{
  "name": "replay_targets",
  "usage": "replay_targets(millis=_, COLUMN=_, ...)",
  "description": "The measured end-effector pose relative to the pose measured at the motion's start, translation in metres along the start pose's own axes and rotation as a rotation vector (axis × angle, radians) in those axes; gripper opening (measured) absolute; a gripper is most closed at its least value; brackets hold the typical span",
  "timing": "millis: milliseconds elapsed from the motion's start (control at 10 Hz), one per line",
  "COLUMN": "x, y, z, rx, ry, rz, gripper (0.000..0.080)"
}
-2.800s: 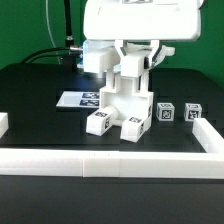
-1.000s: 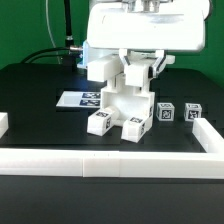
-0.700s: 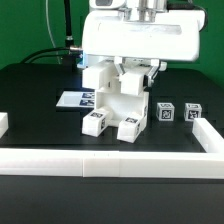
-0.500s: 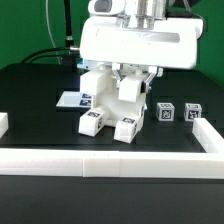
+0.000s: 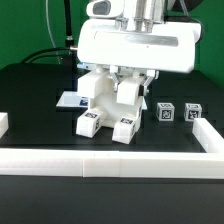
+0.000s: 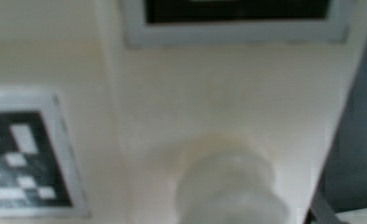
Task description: Assemble chair
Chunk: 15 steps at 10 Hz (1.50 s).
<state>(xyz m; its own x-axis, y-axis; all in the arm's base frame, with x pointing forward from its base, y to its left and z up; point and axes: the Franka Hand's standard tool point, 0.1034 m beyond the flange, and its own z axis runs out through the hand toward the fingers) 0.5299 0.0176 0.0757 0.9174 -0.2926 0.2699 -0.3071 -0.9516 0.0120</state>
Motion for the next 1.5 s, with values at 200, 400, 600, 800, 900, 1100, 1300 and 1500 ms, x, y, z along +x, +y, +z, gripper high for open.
replay_targets(millis=200, x=0.001, y=-0.001, z=-0.001, rx=0.001, ry=-0.002, rz=-0.002, gripper=0.0286)
replay_targets(millis=400, x=0.003, y=0.0, z=-0.001, rx=0.001, ry=0.0, rz=-0.013, gripper=0.0499)
replay_targets(millis=600, x=0.008, y=0.0, z=-0.004, rx=0.001, ry=-0.002, rz=-0.027, gripper=0.0643)
replay_targets(millis=800, x=0.015, y=-0.002, z=-0.012, rx=0.007, ry=-0.028, rz=-0.018, gripper=0.0648)
replay_targets(millis=900, x=0.017, y=-0.004, z=-0.02, rx=0.015, ry=-0.046, rz=-0.013, gripper=0.0648)
replay_targets(millis=1100, x=0.018, y=-0.009, z=-0.039, rx=0.038, ry=-0.08, rz=-0.003, gripper=0.0649)
replay_targets(millis=1300, x=0.018, y=-0.014, z=-0.058, rx=0.062, ry=-0.104, rz=0.002, gripper=0.0649)
replay_targets(millis=1500, x=0.006, y=-0.02, z=-0.069, rx=0.08, ry=-0.11, rz=0.03, gripper=0.0649)
